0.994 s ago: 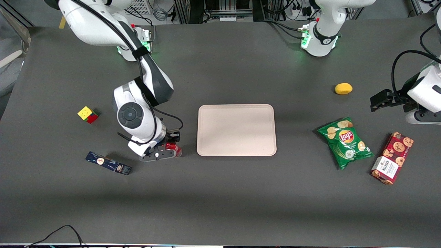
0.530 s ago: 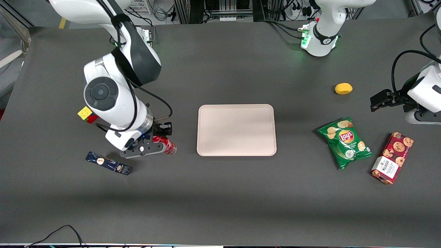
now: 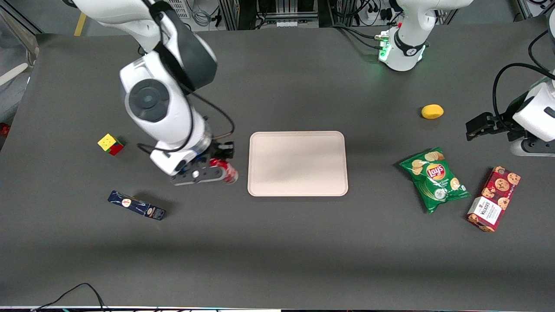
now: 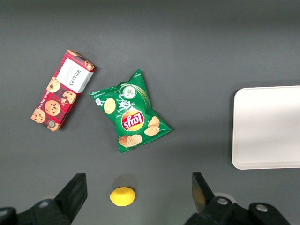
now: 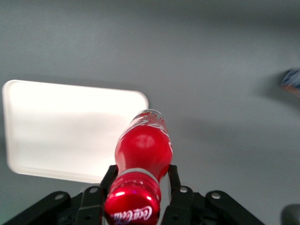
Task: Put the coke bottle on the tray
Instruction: 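Lift the bottle and carry it over the white tray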
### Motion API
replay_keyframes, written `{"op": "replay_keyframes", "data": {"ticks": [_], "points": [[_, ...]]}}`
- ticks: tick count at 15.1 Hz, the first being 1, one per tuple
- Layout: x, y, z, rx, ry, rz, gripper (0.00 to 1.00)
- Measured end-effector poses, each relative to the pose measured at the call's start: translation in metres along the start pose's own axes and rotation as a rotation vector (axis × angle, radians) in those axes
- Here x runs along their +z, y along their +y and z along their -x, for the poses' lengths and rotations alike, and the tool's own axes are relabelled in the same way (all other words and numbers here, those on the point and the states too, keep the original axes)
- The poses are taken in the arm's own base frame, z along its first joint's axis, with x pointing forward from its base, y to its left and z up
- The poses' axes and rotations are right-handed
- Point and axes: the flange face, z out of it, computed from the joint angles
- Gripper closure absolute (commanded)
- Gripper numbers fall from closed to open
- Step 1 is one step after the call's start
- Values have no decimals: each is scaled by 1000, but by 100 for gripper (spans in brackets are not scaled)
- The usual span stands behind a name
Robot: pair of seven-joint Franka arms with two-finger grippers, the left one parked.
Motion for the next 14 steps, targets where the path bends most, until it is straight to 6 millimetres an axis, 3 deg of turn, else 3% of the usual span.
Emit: {"op": "replay_keyframes", "data": {"ticks": [3, 6, 11, 14], "points": [[18, -50, 23, 51, -34, -20, 100], [50, -78, 26, 65, -30, -21, 100], [145, -103, 26, 59, 18, 81, 100], [172, -103, 23, 58, -4, 92, 100]]}}
